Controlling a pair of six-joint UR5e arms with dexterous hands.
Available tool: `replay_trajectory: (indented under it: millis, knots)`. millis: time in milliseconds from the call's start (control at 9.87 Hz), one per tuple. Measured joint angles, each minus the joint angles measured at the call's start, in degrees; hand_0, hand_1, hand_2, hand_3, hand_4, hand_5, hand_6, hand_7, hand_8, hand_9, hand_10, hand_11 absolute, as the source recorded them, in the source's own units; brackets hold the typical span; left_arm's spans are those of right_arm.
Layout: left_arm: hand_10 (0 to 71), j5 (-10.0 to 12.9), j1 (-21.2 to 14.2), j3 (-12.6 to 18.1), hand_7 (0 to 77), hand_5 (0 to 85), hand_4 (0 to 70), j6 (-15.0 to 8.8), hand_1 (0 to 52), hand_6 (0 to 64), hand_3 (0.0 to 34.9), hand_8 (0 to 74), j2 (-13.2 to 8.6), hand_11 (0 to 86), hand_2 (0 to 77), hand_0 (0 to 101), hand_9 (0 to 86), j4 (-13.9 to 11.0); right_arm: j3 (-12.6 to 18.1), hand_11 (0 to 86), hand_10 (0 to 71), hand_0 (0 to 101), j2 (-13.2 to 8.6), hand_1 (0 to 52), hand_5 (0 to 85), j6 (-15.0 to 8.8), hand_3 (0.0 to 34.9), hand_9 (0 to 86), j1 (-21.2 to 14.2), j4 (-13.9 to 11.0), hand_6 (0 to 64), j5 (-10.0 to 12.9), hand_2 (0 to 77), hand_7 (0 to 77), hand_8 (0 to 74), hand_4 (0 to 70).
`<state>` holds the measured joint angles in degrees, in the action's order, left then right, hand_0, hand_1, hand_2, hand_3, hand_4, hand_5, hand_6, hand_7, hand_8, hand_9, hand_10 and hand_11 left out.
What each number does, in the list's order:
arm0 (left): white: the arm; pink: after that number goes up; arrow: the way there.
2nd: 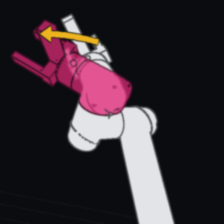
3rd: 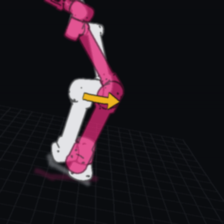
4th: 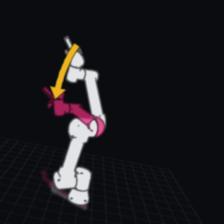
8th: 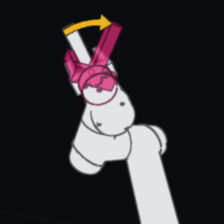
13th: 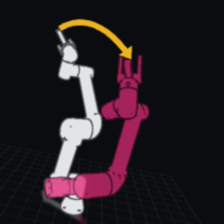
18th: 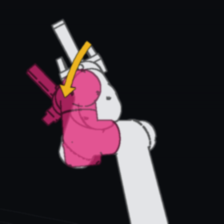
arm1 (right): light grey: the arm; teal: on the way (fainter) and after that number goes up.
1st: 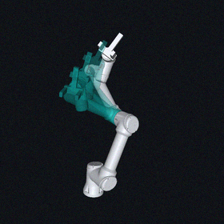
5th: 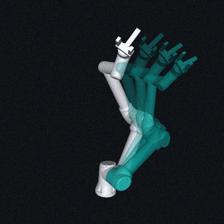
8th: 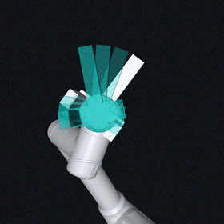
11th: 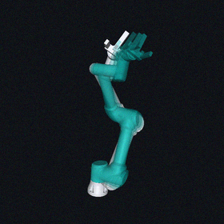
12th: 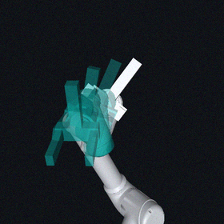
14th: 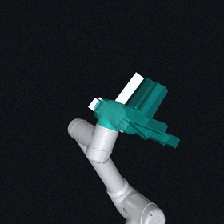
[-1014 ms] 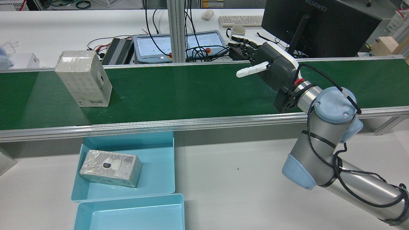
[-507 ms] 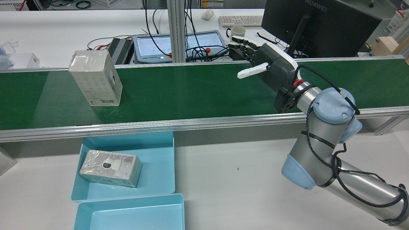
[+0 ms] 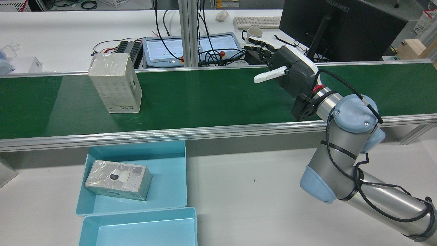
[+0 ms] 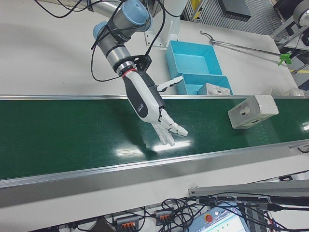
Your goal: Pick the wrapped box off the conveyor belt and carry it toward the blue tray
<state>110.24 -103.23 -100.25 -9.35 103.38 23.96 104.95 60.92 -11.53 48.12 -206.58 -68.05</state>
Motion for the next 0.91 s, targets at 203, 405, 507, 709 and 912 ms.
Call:
replay_trajectory:
  millis: [203, 405, 507, 709, 912]
  knots:
    - [0.0, 0.00, 0.00, 0.00, 0.5, 1.1, 0.0, 0.00, 0.0, 0.5, 0.0, 0.5, 0.00, 0.5, 1.1, 0, 0.0, 0.00, 0.00, 1.1, 0.0, 46, -0.01, 9.8, 12.5, 0.01, 0.0, 2.7, -0.03, -0.04, 6.0, 0.09, 6.0, 17.5, 2.7, 7.1]
    - [0.0, 0.00, 0.00, 0.00, 0.5, 1.1, 0.0, 0.00, 0.0, 0.5, 0.0, 0.5, 0.00, 0.5, 1.1, 0, 0.0, 0.00, -0.06, 1.1, 0.0, 46, -0.01, 9.8, 12.5, -0.03, 0.0, 3.3, -0.07, -0.05, 6.0, 0.10, 6.0, 17.5, 2.7, 7.1]
    - [0.0, 0.00, 0.00, 0.00, 0.5, 1.1, 0.0, 0.00, 0.0, 0.5, 0.0, 0.5, 0.00, 0.5, 1.1, 0, 0.0, 0.00, -0.16, 1.1, 0.0, 46, -0.01, 9.8, 12.5, -0.03, 0.1, 2.2, -0.08, -0.03, 6.0, 0.11, 6.0, 17.5, 3.3, 7.1]
    - [0.0, 0.00, 0.00, 0.00, 0.5, 1.1, 0.0, 0.00, 0.0, 0.5, 0.0, 0.5, 0.00, 0.5, 1.1, 0, 0.0, 0.00, -0.39, 1.1, 0.0, 46, -0.01, 9.8, 12.5, -0.05, 0.1, 2.7, -0.10, 0.02, 6.0, 0.16, 6.0, 17.5, 3.3, 7.6]
    - [0.5, 0.00, 0.00, 0.00, 0.5, 1.1, 0.0, 0.00, 0.0, 0.5, 0.0, 0.5, 0.00, 0.5, 1.1, 0, 0.0, 0.00, -0.49, 1.1, 0.0, 46, -0.01, 9.8, 12.5, -0.07, 0.2, 2.7, -0.18, 0.03, 6.0, 0.24, 6.0, 17.5, 3.3, 7.6]
